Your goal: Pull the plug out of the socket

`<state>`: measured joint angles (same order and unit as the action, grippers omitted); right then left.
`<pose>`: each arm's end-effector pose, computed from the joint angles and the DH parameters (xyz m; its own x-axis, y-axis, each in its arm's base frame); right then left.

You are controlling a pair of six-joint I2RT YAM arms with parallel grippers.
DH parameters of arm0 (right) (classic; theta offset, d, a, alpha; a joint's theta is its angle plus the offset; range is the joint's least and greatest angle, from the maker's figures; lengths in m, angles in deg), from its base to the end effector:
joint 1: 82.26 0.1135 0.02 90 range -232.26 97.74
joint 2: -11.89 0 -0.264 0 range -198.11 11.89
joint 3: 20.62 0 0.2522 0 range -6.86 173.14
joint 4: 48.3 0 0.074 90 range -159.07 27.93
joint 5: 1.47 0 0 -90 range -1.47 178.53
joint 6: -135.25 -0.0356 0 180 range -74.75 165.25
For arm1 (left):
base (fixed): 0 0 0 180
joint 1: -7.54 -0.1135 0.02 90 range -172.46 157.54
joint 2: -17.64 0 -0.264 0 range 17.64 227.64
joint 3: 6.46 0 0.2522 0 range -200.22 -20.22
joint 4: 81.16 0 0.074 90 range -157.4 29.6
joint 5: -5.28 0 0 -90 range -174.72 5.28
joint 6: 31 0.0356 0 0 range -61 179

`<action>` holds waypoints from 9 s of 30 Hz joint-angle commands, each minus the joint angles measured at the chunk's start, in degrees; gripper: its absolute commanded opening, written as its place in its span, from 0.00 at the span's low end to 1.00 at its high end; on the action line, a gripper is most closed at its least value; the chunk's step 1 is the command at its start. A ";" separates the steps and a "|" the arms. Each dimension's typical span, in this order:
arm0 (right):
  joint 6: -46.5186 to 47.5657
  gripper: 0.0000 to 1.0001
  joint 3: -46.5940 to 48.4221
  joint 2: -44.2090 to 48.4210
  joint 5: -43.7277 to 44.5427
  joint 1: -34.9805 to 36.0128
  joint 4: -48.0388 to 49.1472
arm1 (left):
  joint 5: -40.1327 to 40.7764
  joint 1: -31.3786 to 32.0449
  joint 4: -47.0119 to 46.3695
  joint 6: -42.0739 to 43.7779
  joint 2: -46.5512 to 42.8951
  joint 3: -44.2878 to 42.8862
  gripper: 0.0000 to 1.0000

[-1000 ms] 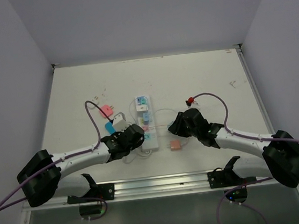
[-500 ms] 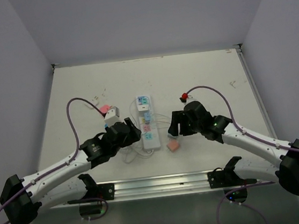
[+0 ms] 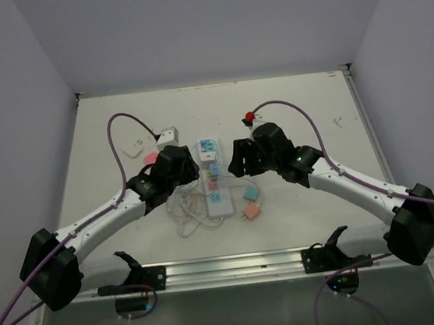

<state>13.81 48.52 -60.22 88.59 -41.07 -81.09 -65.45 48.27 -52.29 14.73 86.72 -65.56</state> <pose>0.2105 0.1842 0.2876 -0.7184 0.0645 -0.6927 -0.3319 0.8433 0.4227 0.2031 -0.1594 0.2489 -0.6344 -0.3233 -0.7022 -0.0302 0.9180 -0.3954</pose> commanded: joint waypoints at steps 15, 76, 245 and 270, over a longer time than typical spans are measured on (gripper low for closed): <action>-2.22 0.57 -6.95 0.84 -2.16 0.03 8.12 | -12.32 -0.83 -13.27 1.65 9.41 5.61 0.32; -3.45 0.96 -5.64 -14.36 11.89 14.35 6.11 | -11.00 12.00 -18.28 -15.84 0.88 21.70 0.48; -25.60 0.00 -15.65 -18.59 -16.05 -2.69 49.61 | 10.35 2.69 11.34 -18.04 4.40 8.08 0.00; -21.57 0.00 -17.41 -14.03 -13.25 -4.88 42.25 | 9.57 2.69 10.38 -18.23 8.53 7.20 0.00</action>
<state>-10.69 30.99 -78.36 74.07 -44.57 -36.11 -58.94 51.55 -50.61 -6.43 94.00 -60.21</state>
